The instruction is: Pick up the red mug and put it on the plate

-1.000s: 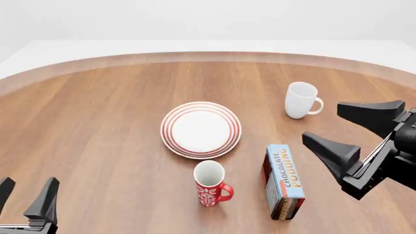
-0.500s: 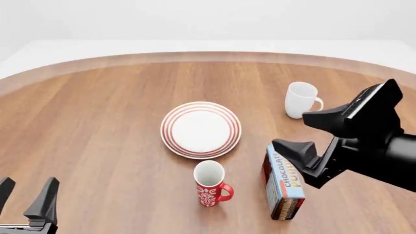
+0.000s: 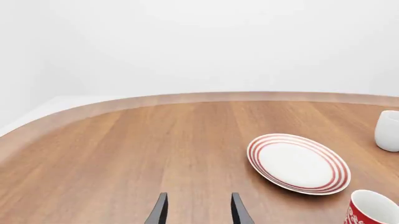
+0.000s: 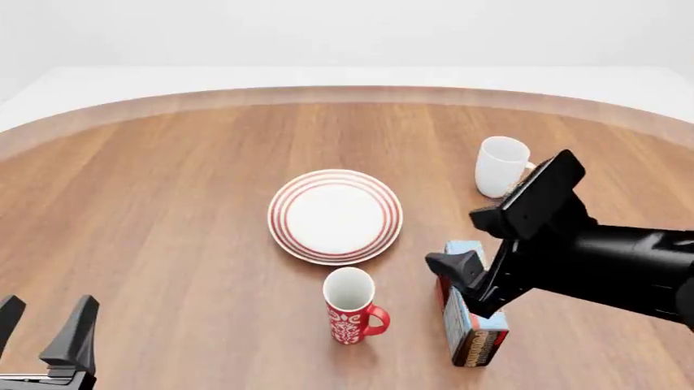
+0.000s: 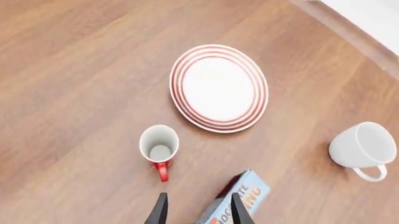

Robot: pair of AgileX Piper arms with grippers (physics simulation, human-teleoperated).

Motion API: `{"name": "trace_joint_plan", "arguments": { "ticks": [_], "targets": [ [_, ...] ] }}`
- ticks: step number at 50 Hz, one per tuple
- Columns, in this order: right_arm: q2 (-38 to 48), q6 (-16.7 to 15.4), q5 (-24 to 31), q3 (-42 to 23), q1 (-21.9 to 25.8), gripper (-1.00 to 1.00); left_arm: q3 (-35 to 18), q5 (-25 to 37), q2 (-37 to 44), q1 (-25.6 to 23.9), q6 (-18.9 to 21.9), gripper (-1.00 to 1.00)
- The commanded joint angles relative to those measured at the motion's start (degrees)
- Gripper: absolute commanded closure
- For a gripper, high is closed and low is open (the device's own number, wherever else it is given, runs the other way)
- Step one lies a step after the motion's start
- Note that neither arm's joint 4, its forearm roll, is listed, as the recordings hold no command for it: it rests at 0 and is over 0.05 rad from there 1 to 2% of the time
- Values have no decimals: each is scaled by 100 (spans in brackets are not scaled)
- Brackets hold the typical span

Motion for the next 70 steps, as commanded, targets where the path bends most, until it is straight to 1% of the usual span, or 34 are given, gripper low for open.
{"name": "trace_joint_plan", "arguments": {
  "ticks": [1, 8, 9, 23, 38, 60, 66, 70],
  "targets": [
    [322, -45, -200, 172, 133, -100, 0, 0, 0, 0, 0, -100],
    [479, 82, -491, 382, 272, -100, 0, 0, 0, 0, 0, -100],
    [520, 165, -534, 462, 356, -100, 0, 0, 0, 0, 0, -100],
    [694, 297, -770, 642, 465, -100, 0, 0, 0, 0, 0, -100],
    [1059, 302, -991, 722, 476, -100, 0, 0, 0, 0, 0, -100],
    [1673, 468, -1526, 790, 681, -100, 0, 0, 0, 0, 0, -100],
    [1838, 477, -1578, 743, 683, -100, 0, 0, 0, 0, 0, -100],
    [1967, 558, -1719, 816, 720, -100, 0, 0, 0, 0, 0, -100]
  ]
}}
